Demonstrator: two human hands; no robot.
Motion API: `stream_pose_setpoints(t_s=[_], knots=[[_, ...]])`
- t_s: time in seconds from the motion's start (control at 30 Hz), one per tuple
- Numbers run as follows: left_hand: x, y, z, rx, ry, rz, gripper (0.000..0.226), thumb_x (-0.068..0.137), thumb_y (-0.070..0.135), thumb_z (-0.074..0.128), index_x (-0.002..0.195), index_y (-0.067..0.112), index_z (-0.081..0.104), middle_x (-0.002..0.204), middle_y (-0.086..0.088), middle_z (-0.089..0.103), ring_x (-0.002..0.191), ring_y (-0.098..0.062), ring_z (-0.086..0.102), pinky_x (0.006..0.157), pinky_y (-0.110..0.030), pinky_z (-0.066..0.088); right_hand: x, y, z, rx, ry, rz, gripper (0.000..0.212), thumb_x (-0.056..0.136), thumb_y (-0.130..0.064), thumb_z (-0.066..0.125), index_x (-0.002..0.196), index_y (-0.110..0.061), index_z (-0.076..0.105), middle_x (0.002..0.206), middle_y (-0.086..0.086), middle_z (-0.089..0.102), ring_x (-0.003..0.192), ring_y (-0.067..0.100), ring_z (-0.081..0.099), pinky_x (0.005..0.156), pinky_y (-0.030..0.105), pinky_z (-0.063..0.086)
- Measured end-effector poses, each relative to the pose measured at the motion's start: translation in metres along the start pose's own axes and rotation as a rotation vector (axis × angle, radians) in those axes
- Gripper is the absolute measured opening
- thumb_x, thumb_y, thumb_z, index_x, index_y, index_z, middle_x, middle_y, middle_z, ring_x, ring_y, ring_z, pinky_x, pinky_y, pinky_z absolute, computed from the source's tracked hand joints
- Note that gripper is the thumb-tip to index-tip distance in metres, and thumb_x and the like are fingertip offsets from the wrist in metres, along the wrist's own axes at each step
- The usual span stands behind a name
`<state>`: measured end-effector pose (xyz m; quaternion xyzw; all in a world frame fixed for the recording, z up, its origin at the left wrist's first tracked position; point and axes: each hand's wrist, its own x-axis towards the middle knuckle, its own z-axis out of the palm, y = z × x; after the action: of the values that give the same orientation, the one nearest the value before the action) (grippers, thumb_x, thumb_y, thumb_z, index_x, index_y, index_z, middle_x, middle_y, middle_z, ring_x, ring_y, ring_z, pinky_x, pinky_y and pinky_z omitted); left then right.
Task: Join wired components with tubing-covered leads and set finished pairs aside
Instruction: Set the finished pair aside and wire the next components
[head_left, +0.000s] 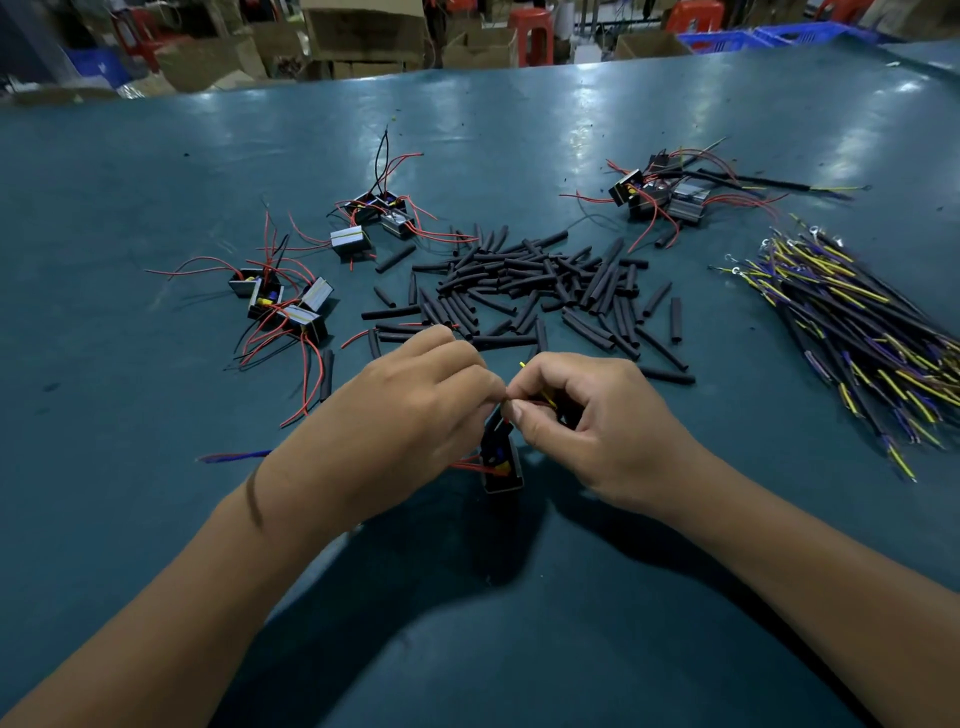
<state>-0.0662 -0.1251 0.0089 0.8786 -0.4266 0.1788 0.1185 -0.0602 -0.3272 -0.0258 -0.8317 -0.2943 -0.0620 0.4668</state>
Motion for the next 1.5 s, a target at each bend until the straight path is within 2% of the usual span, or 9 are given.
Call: stream_pose_setpoints(t_s=[0.1,0.2,0.37,0.5,0.67,0.8,1.0,1.13,1.5], knots=[[0.006,0.001,-0.008,-0.151,-0.065,-0.129,0.008,0.089,0.005,0.066,0.09,0.007,0.074,0.08,-0.004,0.066,0.076,-0.021,0.055,0.069,-0.034,0.048,0.0,0.0,0.0,-0.026,-0.004,-0.009,0.007,0.091,-0.008,0.066,0.085,-0.01,0.066,0.066,-0.011,0.05,0.06,0.011,0.047,0.057,0.011,0.036],[0.012,-0.001,-0.016,-0.227,-0.138,-0.211,0.012,0.086,0.006,0.071,0.09,0.016,0.077,0.075,0.006,0.063,0.069,-0.008,0.05,0.066,-0.016,0.04,-0.002,0.0,0.0,-0.108,0.016,-0.066,0.005,0.09,-0.009,0.065,0.086,-0.01,0.066,0.067,-0.012,0.049,0.062,0.013,0.048,0.057,0.013,0.036],[0.021,-0.006,-0.022,-0.315,-0.244,-0.376,0.012,0.086,0.018,0.069,0.083,0.027,0.075,0.065,0.005,0.064,0.059,-0.011,0.056,0.057,-0.028,0.046,-0.003,-0.001,0.001,-0.209,0.061,-0.118,0.006,0.089,-0.014,0.062,0.084,-0.01,0.064,0.068,-0.005,0.053,0.061,0.012,0.047,0.058,0.021,0.039],[0.027,-0.009,-0.025,-0.548,-0.353,-0.522,0.016,0.087,0.012,0.069,0.074,0.021,0.073,0.053,0.011,0.06,0.043,-0.001,0.043,0.043,-0.011,0.032,-0.003,-0.003,0.001,-0.232,0.047,-0.138,0.006,0.09,-0.015,0.063,0.086,-0.011,0.065,0.072,-0.007,0.053,0.062,0.011,0.047,0.058,0.024,0.04],[0.026,-0.013,-0.022,-0.839,-0.43,-0.772,0.011,0.077,0.016,0.072,0.07,0.008,0.075,0.063,-0.009,0.062,0.053,-0.01,0.044,0.049,-0.021,0.036,-0.003,-0.007,0.0,-0.37,0.039,-0.238,0.011,0.093,-0.016,0.061,0.088,-0.008,0.067,0.078,-0.005,0.057,0.062,0.012,0.048,0.055,0.024,0.038],[0.027,-0.014,-0.02,-1.019,-0.499,-0.92,0.016,0.083,0.004,0.066,0.069,0.007,0.074,0.064,-0.009,0.06,0.051,-0.01,0.043,0.047,-0.017,0.035,-0.004,-0.007,0.001,-0.378,0.021,-0.261,0.015,0.094,-0.018,0.058,0.089,-0.008,0.068,0.079,-0.005,0.058,0.063,0.011,0.048,0.056,0.024,0.038],[0.011,-0.012,-0.02,-0.354,-0.23,-0.269,0.011,0.084,0.009,0.074,0.085,0.019,0.074,0.069,0.008,0.066,0.061,-0.009,0.056,0.059,-0.027,0.047,-0.005,-0.004,-0.001,-0.328,0.022,-0.193,0.007,0.091,-0.013,0.063,0.089,-0.008,0.066,0.078,-0.004,0.058,0.065,0.006,0.044,0.06,0.02,0.035],[0.0,-0.011,-0.015,0.019,-0.099,0.076,0.007,0.087,0.005,0.069,0.094,0.004,0.072,0.084,-0.007,0.065,0.072,-0.027,0.059,0.067,-0.035,0.051,-0.005,-0.004,-0.001,-0.289,0.018,-0.171,0.005,0.091,-0.011,0.062,0.087,-0.009,0.064,0.076,-0.004,0.057,0.065,0.009,0.045,0.059,0.023,0.036],[-0.002,-0.011,-0.012,0.316,0.01,0.383,0.027,0.102,0.005,0.048,0.091,-0.002,0.072,0.082,-0.015,0.066,0.061,-0.028,0.058,0.057,-0.041,0.052,-0.003,-0.004,-0.001,-0.226,0.008,-0.138,0.015,0.094,-0.018,0.054,0.086,-0.01,0.064,0.073,-0.003,0.056,0.064,0.012,0.047,0.059,0.028,0.04]])
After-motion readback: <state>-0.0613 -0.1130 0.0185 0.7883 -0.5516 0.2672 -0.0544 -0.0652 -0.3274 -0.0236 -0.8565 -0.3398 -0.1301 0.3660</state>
